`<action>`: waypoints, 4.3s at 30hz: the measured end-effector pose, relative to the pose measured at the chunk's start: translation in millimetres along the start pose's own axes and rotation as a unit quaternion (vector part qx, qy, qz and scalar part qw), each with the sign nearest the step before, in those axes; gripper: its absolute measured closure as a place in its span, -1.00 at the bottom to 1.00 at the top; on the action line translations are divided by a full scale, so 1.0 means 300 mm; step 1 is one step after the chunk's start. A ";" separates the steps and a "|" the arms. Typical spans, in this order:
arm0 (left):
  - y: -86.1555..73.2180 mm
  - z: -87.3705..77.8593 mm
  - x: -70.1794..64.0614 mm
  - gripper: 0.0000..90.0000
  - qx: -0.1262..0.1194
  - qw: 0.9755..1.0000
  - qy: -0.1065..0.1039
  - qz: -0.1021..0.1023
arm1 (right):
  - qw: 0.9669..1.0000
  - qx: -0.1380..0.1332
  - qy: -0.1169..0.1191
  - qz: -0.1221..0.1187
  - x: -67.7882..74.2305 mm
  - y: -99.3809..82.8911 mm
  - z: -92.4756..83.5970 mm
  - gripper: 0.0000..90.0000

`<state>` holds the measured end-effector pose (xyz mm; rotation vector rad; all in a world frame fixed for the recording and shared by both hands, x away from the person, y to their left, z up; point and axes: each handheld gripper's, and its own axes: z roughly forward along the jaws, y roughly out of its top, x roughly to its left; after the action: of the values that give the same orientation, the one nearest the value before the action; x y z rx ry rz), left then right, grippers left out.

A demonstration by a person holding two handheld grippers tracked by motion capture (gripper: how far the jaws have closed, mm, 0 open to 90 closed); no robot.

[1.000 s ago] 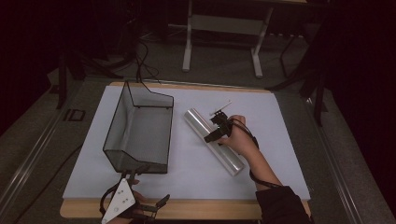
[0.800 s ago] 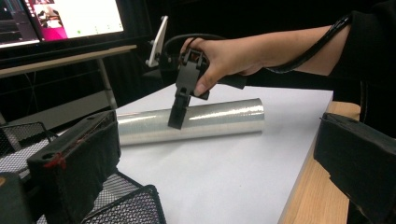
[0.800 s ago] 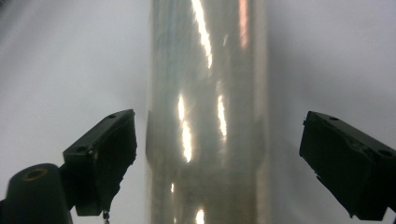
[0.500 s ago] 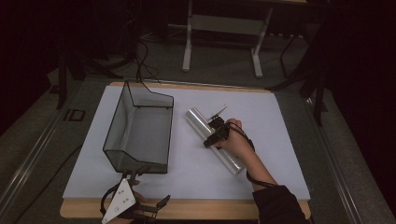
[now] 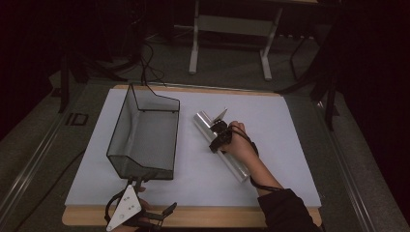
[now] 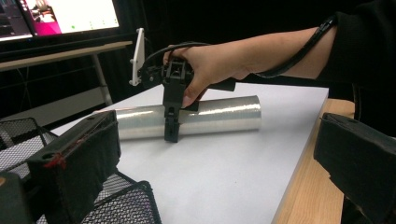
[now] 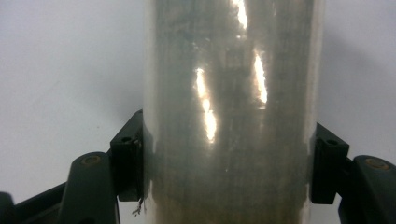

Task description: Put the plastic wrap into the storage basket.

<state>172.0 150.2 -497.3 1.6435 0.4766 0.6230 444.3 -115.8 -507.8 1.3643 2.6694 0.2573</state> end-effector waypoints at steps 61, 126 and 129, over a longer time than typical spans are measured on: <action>0.011 -0.024 0.007 -0.97 -0.020 1.000 0.006 -0.004 | 0.879 -0.324 0.270 0.224 0.287 0.293 -0.272 -0.28; 0.002 -0.008 0.011 -0.97 -0.006 1.000 -0.001 -0.002 | 0.947 -0.244 0.136 0.161 0.393 0.269 -0.141 -0.54; 0.002 -0.006 0.010 -0.97 -0.007 1.000 -0.001 -0.002 | 0.949 -0.251 0.120 0.150 0.385 0.257 -0.161 -0.54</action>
<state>173.2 153.4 -496.2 1.6302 0.4736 0.6190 428.5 18.0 -449.0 1.6235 2.2999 1.1139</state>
